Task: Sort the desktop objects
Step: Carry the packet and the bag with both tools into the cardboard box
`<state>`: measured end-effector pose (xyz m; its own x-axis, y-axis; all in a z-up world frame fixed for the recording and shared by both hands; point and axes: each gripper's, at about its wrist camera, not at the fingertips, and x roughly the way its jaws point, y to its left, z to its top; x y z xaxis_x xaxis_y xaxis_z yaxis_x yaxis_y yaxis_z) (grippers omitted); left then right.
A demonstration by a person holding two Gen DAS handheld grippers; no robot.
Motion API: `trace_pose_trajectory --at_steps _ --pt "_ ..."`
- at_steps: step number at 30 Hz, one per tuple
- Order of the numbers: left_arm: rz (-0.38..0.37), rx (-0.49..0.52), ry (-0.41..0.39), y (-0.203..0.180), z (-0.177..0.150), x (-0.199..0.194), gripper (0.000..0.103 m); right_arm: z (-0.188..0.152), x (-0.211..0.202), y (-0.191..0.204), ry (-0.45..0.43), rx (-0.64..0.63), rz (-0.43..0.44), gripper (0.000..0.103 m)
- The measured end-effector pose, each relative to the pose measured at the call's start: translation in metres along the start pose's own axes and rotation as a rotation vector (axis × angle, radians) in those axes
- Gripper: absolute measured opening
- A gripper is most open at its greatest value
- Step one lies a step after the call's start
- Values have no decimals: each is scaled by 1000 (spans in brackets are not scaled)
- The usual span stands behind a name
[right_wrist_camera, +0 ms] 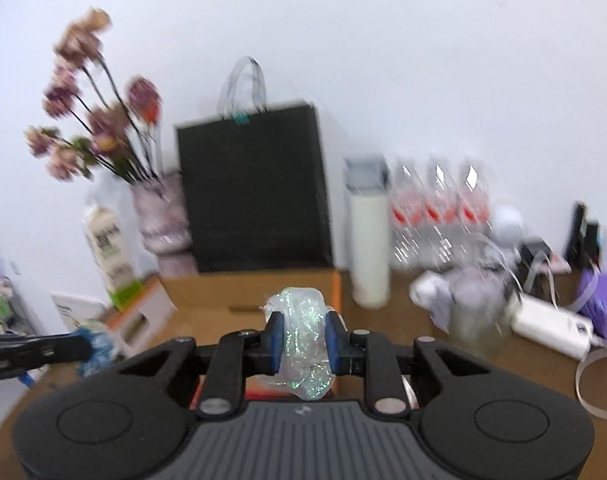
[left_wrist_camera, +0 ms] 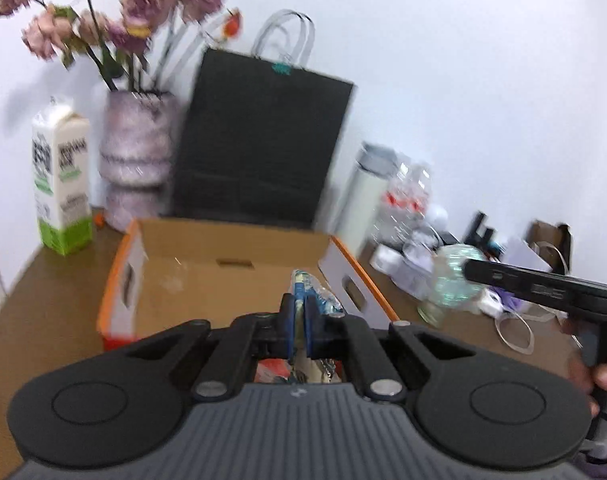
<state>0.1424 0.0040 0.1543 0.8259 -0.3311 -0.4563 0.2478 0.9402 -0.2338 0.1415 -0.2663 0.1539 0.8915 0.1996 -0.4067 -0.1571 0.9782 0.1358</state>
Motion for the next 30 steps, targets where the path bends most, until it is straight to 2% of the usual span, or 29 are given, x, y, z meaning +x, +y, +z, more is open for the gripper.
trace_pose_trajectory --at_steps 4,8,13,17,22,30 --pt "43 -7 -2 15 42 17 6 35 10 13 -13 -14 70 21" --pt "97 -22 34 32 78 52 6 69 44 27 22 -44 74 21" --pt "145 -98 160 61 104 120 6 92 113 39 137 -38 94 23" --pt "224 -103 283 81 95 180 6 86 183 46 284 -49 85 23" --pt "271 -124 381 101 73 225 6 64 249 55 421 -63 65 23" --pt "319 -55 438 108 58 251 6 29 304 67 535 -35 65 23"
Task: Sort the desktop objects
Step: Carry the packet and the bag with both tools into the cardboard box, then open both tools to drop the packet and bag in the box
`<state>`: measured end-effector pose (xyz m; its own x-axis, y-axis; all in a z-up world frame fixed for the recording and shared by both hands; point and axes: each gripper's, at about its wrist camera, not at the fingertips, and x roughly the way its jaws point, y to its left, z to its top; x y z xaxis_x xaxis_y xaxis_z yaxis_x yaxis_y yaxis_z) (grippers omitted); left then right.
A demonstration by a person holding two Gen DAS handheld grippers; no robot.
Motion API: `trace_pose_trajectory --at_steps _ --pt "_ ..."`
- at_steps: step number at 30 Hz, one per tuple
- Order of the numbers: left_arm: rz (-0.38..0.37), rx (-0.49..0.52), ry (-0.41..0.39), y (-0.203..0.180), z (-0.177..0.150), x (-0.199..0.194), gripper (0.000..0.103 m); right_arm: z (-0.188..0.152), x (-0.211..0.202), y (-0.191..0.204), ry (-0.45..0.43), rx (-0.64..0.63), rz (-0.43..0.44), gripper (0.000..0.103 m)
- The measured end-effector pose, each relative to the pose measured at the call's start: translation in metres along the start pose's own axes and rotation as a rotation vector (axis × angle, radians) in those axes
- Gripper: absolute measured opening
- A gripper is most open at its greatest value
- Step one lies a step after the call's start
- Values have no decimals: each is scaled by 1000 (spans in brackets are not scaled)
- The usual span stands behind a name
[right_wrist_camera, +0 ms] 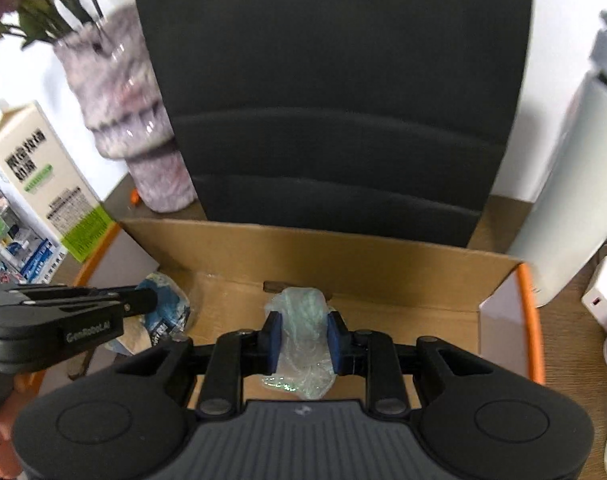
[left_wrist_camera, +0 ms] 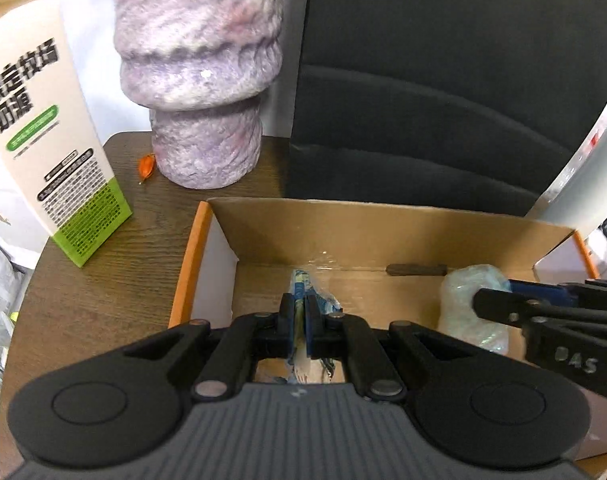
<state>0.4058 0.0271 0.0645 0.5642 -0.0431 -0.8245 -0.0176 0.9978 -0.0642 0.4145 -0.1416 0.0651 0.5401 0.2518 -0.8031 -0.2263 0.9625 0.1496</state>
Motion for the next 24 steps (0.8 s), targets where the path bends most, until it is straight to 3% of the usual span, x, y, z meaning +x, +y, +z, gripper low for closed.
trace_pose_trajectory --at_steps 3,4,6,8,10,12,13,17,24 --pt "14 7 31 -2 1 11 10 1 11 -1 3 20 -9 29" --pt "21 -1 48 -2 1 14 20 1 11 -2 -3 32 -12 31" --pt "9 5 52 -2 0 13 31 1 10 -2 5 48 -35 50" --pt "11 24 31 -3 -1 4 45 0 4 -3 20 37 -49 56" --pt "23 28 10 -3 0 -9 72 1 -4 1 7 18 -67 60" --pt "20 32 -5 -2 0 -25 90 3 -18 1 -10 18 -81 76" --pt "28 33 -15 -3 -1 -35 95 3 -25 0 -21 23 -86 79" --pt "25 46 -20 -9 -7 -65 102 -4 -61 -2 -67 30 -110 83" --pt "15 34 -68 -8 -40 -118 103 -34 -124 3 -135 34 -130 83"
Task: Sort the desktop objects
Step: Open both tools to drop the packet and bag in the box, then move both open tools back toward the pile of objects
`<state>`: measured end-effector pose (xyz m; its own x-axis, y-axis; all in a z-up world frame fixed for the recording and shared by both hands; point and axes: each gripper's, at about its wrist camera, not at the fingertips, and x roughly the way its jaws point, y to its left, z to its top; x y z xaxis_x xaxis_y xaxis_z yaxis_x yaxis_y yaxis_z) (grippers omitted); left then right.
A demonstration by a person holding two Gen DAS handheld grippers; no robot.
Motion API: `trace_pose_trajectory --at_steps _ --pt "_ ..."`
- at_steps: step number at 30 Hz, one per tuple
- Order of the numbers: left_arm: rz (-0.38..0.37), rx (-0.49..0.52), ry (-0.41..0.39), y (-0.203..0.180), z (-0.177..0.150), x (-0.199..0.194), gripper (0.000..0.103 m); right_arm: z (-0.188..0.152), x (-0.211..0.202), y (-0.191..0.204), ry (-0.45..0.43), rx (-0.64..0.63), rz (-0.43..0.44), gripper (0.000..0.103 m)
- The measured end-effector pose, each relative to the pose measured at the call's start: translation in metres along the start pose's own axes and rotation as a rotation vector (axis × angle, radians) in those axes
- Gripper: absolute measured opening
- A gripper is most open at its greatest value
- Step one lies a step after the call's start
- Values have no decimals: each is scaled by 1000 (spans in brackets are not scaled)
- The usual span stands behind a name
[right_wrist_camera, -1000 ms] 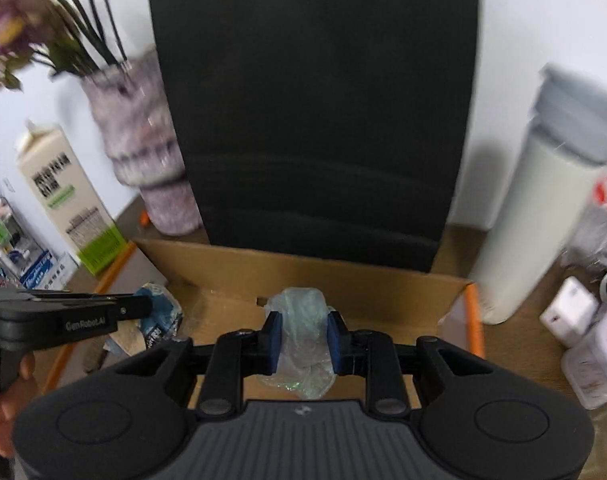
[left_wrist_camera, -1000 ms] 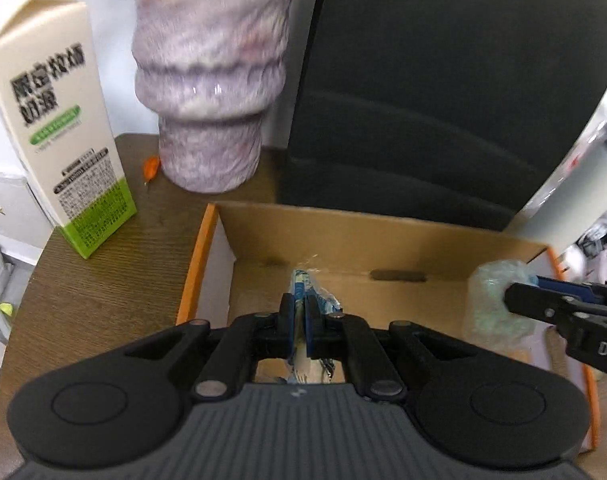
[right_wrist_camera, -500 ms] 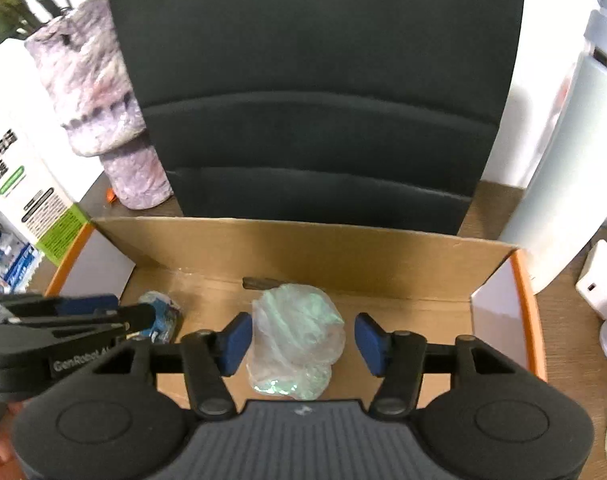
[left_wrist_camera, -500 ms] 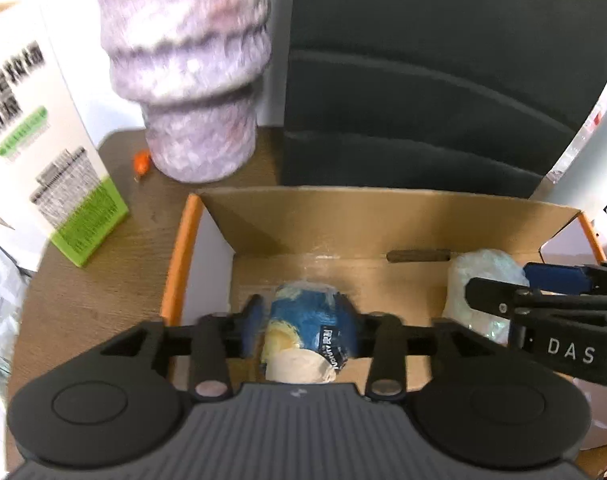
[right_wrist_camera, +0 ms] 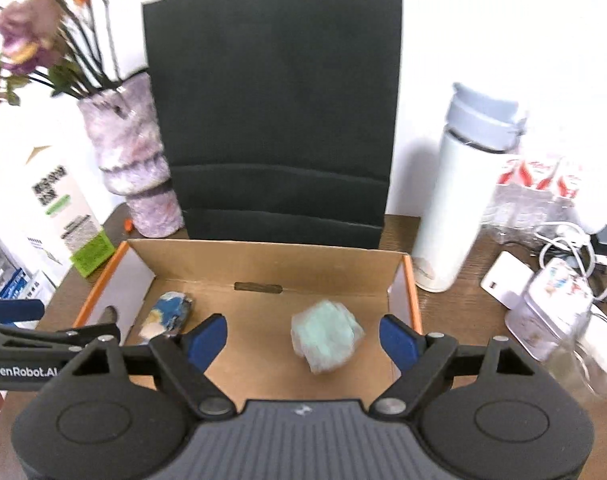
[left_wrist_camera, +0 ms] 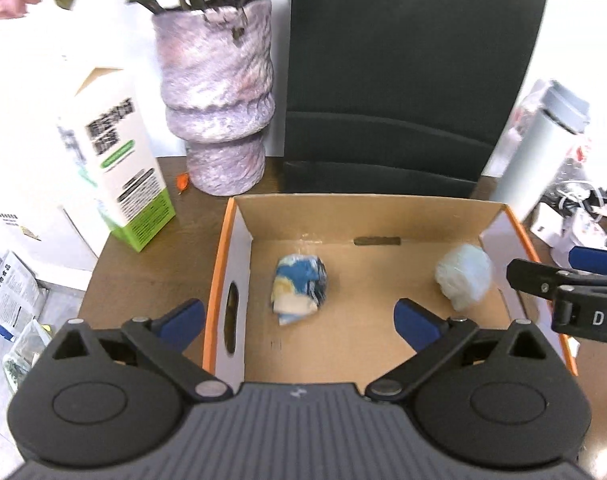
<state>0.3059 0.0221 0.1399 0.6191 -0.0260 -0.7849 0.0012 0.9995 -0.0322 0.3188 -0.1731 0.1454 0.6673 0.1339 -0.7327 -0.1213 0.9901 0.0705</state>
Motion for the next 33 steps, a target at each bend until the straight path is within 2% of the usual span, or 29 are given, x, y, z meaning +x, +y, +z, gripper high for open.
trace_pose_trajectory --at_steps 4,11,17,21,25,27,31,33 --pt "-24 14 -43 2 -32 -35 103 -25 -38 6 -48 -24 -5 86" --pt "-16 41 -108 5 -99 -82 103 -87 -89 18 -103 -40 -25 87" --pt "-49 -10 -187 21 -176 -121 103 -169 -134 22 -156 -29 -4 87" --pt "-56 -32 -277 30 -237 -151 103 -227 -163 17 -185 4 23 90" --pt "-6 2 -328 22 -295 -171 103 -283 -185 13 -214 25 9 91" --pt "20 -13 -346 18 -325 -178 103 -312 -195 13 -244 13 -6 91" --pt "-3 1 -379 4 -386 -187 103 -364 -213 14 -289 9 -13 92" --pt "-6 29 -386 -2 -410 -190 103 -387 -224 14 -345 -2 -46 92"
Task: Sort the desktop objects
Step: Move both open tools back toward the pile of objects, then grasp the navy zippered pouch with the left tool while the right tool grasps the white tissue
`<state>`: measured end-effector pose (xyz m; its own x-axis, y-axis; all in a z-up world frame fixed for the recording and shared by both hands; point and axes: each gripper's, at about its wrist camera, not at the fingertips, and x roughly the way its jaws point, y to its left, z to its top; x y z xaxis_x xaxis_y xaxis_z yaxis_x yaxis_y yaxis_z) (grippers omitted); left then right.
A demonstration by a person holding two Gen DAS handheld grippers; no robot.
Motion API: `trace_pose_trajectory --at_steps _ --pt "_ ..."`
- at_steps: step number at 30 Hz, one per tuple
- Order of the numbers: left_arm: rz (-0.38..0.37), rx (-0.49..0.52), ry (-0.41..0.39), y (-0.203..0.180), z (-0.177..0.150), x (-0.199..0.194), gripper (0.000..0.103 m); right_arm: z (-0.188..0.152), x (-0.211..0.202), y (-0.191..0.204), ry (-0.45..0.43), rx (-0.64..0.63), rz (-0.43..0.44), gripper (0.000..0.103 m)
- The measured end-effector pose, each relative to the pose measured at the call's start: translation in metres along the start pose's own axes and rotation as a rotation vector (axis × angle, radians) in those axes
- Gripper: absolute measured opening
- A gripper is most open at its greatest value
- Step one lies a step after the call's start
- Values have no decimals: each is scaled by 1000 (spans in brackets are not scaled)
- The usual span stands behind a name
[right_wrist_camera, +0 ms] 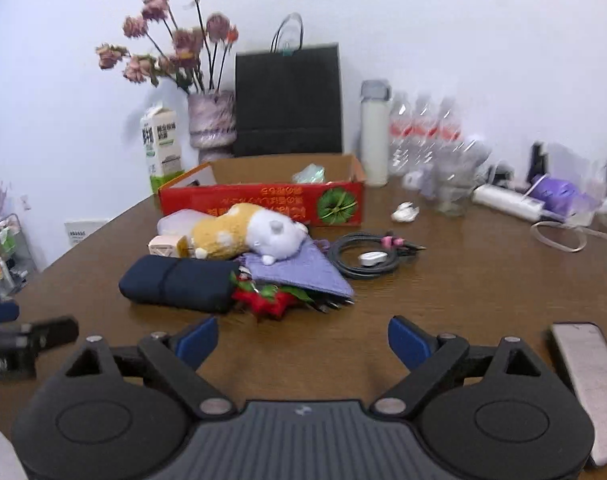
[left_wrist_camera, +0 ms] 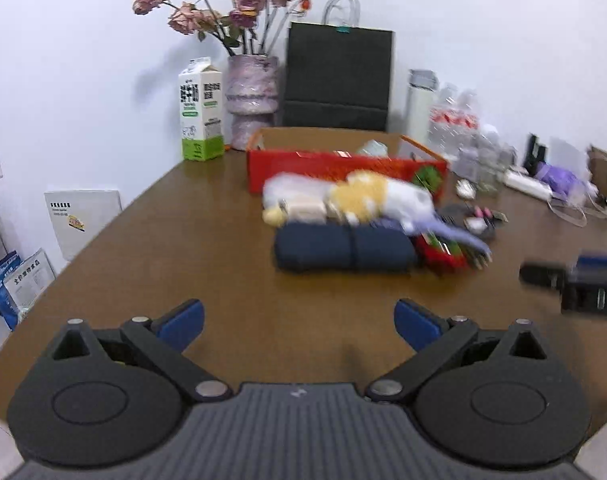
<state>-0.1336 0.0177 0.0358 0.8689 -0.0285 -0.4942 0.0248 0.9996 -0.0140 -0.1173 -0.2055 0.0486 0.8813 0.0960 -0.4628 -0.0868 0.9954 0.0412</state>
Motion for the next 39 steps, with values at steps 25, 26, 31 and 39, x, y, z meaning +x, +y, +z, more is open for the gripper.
trace_pose_trajectory --at_steps 25,26,31,39 --pt "-54 60 -69 -26 -23 6 103 -46 -14 -16 -158 -21 -51 103" --pt "-52 69 -69 -26 -22 9 103 -46 -11 -17 -152 -14 -50 103" --pt "-44 99 -89 -19 -4 32 103 -41 -1 -21 -130 -13 -32 102" --pt "-313 292 -78 -17 55 101 103 -27 23 -20 -93 -22 -2 101"
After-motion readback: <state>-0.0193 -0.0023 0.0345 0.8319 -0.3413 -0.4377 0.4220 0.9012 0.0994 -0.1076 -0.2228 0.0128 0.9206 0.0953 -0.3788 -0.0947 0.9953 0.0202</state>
